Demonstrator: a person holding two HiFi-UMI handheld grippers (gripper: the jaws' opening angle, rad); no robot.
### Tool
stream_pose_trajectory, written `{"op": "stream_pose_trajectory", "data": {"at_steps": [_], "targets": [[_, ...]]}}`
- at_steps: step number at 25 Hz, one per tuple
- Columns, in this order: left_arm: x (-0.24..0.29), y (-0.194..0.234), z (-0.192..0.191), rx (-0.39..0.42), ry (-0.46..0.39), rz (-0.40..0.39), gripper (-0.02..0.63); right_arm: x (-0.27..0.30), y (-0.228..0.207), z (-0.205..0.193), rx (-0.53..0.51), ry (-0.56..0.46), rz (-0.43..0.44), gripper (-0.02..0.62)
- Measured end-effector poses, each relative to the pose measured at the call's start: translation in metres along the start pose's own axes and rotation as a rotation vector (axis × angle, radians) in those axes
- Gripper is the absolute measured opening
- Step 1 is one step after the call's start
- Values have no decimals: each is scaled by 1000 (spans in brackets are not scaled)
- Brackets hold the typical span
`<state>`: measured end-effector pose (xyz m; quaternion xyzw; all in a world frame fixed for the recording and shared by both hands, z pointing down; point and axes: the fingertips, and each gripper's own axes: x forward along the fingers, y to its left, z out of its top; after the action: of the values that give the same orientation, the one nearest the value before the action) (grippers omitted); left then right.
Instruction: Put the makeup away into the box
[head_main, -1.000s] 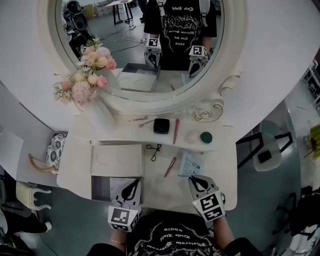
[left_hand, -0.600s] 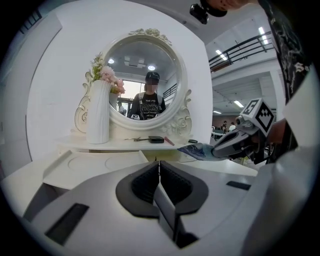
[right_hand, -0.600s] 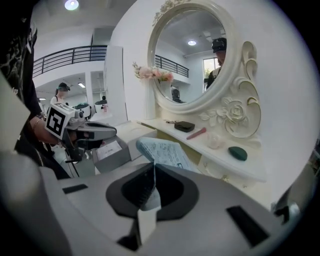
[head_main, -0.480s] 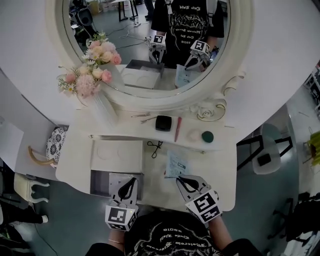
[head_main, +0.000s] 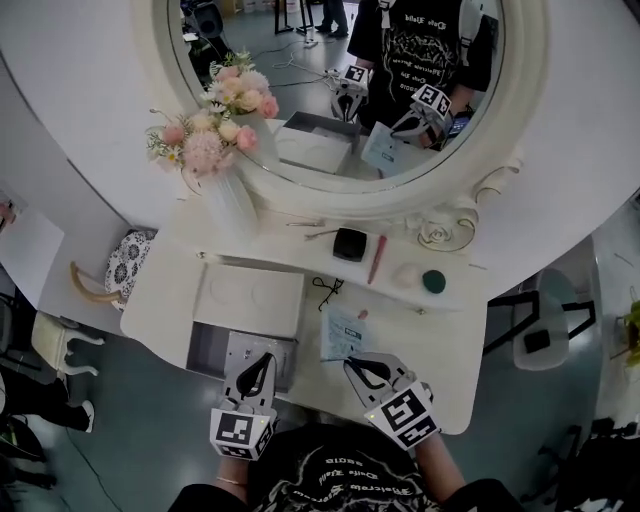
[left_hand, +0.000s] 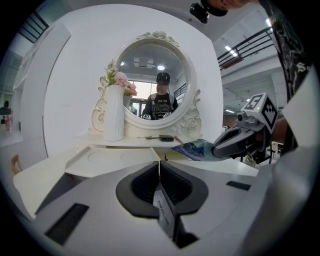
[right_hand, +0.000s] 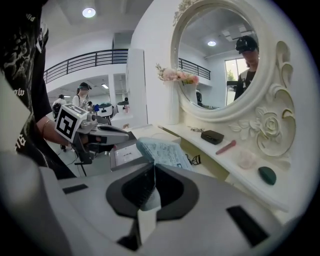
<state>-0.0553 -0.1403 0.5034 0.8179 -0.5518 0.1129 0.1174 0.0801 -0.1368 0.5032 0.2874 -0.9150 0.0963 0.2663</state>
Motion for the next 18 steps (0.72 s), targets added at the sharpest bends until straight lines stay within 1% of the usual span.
{"op": "stream_pose_trajectory", "data": {"at_steps": [4,12,18], "targets": [[-11,8,-4,-15,10,54,21,8,11,6,-50,-5,64,15],[-35,38,-9,-48,2,174,21,30,41,27,-142,-24,190,15],[-56,63,-19,-75,7,229,21,49,73,41,-210,-23,256,15]]}}
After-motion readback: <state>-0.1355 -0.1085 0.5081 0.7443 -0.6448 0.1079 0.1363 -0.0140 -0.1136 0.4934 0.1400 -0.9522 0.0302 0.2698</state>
